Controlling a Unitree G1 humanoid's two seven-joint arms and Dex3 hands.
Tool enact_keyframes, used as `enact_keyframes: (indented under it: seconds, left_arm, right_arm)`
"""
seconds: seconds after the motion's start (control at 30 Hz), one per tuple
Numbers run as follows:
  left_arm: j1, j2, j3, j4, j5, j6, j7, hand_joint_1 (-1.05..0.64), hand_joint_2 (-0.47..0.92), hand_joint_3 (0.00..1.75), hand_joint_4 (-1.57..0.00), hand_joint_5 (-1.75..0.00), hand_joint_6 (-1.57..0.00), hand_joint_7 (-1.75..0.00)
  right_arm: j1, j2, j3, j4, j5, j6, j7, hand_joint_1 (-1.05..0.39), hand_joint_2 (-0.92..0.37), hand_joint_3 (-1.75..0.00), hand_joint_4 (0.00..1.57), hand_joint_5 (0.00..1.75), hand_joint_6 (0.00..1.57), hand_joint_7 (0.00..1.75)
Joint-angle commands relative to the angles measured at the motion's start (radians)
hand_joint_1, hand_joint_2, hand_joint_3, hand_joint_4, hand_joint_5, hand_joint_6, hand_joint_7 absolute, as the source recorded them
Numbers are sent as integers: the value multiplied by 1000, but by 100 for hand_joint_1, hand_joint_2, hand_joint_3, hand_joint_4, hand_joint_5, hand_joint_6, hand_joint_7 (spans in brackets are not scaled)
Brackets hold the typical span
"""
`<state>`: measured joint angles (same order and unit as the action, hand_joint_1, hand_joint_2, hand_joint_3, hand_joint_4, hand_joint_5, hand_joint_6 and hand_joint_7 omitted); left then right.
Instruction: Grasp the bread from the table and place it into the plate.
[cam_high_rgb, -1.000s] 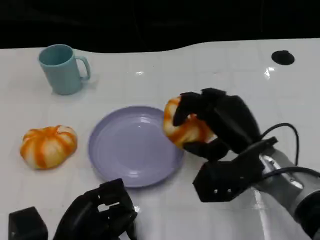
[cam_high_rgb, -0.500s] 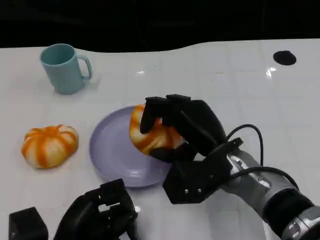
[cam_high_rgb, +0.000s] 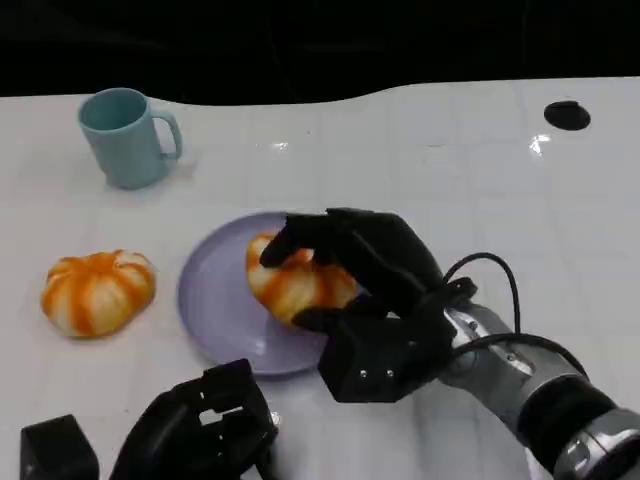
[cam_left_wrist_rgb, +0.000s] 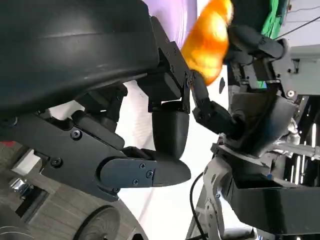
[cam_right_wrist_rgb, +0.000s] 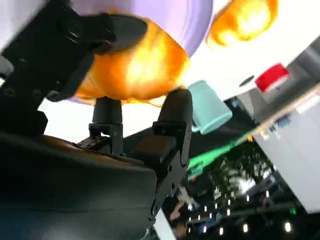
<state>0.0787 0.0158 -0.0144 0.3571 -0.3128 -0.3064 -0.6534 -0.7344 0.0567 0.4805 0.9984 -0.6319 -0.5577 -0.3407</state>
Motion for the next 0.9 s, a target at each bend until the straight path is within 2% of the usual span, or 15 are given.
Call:
enact_keyframes:
  seconds: [0.03, 0.07, 0.17, 0.37, 0.47, 0.6, 0.7, 0.9]
  left_arm:
    - [8, 13, 2, -8, 5, 0, -1, -60, 75, 53, -77, -175, -74, -144]
    - [7, 13, 2, -6, 5, -2, -1, -59, 75, 53, -78, -175, -74, -145]
    - [6, 13, 3, -4, 3, -3, -3, -60, 75, 53, -78, -175, -74, -145]
    - [10, 14, 1, -12, 10, 2, 7, -60, 74, 54, -78, -175, -74, -145]
    - [10, 13, 3, -13, 3, 9, 3, -59, 74, 54, -78, -175, -74, -145]
    - [9, 12, 3, -11, 3, 3, 2, -59, 73, 55, -78, -175, -74, -145]
    - [6, 11, 4, -8, 0, 3, 0, -58, 73, 56, -78, -175, -74, -145]
    - [6, 12, 4, -7, 1, 6, 2, -60, 72, 56, -78, -175, -74, -145]
  right_arm:
    - [-22, -19, 0, -20, 14, 12, 64, -34, -83, -25, 46, 49, 63, 6]
    - [-22, -22, 1, -25, 17, 14, 88, -42, -88, -19, 33, 43, 51, 2]
    - [-18, -29, 0, -43, 20, 28, 139, -50, -92, -14, 19, 39, 40, 0]
    - [7, -40, -7, -97, 34, 39, 193, -53, -92, -9, 12, 45, 38, 0]
    - [21, -49, -10, -123, 42, 38, 201, -54, -92, -11, 7, 55, 36, 1]
    - [64, -50, -42, -177, 93, 39, 214, -54, -92, -13, 6, 67, 38, 1]
    - [109, -58, -71, -248, 148, 67, 273, -53, -92, -18, 8, 70, 39, 2]
    - [194, -84, -109, -375, 216, 119, 352, -49, -92, -17, 20, 75, 45, 5]
